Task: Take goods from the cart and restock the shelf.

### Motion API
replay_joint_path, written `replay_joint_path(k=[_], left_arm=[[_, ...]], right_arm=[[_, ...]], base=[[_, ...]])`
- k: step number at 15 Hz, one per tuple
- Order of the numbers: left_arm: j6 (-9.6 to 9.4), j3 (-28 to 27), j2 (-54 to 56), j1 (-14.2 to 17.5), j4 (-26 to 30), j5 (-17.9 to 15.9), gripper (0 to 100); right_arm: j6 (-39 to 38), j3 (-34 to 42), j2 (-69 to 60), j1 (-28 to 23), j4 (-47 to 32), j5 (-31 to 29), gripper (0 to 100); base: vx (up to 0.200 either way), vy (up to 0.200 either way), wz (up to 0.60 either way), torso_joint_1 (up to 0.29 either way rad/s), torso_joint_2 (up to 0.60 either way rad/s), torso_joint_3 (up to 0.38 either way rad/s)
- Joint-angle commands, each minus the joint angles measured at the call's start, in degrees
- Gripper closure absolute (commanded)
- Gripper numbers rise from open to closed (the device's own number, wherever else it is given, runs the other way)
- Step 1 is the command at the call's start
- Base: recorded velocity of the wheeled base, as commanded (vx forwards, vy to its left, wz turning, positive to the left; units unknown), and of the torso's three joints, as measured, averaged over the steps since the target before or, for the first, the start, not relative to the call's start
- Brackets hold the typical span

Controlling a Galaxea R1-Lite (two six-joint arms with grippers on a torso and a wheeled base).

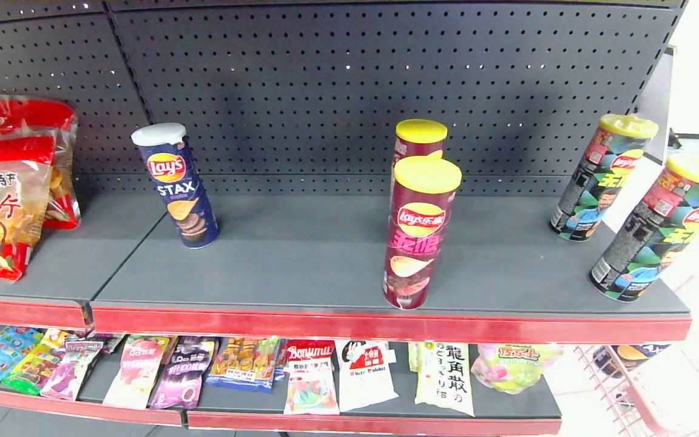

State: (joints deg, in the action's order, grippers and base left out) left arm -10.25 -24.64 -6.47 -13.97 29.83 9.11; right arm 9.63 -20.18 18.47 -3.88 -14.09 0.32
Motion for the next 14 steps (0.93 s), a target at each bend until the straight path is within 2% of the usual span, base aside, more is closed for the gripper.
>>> replay_joint_path(k=[1, 12, 14], left_arm=[[-0.21, 0.0, -0.3, 0.0, 0.1, 0.0, 0], [-1.09, 0.3, 0.8, -0.2, 0.1, -0.3, 0], [-2.05, 0.5, 1.3, -0.2, 0.0, -0.4, 0]], right_arm=[[0.0, 0.5, 0.1, 0.1, 0.0, 0.0, 0], [0.1, 1.9, 0.8, 0.3, 0.4, 0.6, 0], [0.1, 2.0, 1.1, 0.3, 0.4, 0.6, 0]], base=[[0.0, 0.0, 0.0, 0.0, 0.0, 0.0], [0.0, -0.2, 0.0, 0.008, 0.0, 0.003], [0.0, -0.1, 0.0, 0.001, 0.0, 0.001]])
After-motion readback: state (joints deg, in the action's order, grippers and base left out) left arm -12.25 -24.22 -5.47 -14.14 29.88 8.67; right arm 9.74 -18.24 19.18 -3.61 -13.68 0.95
